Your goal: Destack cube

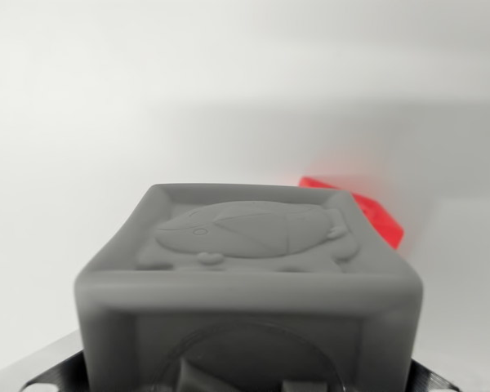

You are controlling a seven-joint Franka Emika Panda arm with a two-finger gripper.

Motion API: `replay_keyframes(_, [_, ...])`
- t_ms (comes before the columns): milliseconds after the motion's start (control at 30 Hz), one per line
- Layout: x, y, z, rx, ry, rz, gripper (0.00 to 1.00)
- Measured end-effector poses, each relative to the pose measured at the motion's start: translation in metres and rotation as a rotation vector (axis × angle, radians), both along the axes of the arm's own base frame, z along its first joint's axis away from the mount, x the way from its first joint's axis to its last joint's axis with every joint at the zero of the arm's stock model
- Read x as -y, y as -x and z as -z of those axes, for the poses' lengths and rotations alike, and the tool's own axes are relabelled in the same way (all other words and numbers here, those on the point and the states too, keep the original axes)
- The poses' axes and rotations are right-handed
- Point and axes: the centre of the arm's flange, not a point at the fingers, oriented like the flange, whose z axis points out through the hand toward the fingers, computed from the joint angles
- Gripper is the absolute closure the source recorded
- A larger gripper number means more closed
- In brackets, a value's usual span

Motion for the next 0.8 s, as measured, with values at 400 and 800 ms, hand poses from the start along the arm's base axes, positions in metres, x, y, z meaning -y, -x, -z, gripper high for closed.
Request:
replay_keyframes(400, [-0.017, -0.012, 0.012, 0.001, -0.002, -0.102, 1.00])
replay_keyframes(800, [-0.034, -0.024, 0.023, 0.001, -0.004, -0.198, 1.00])
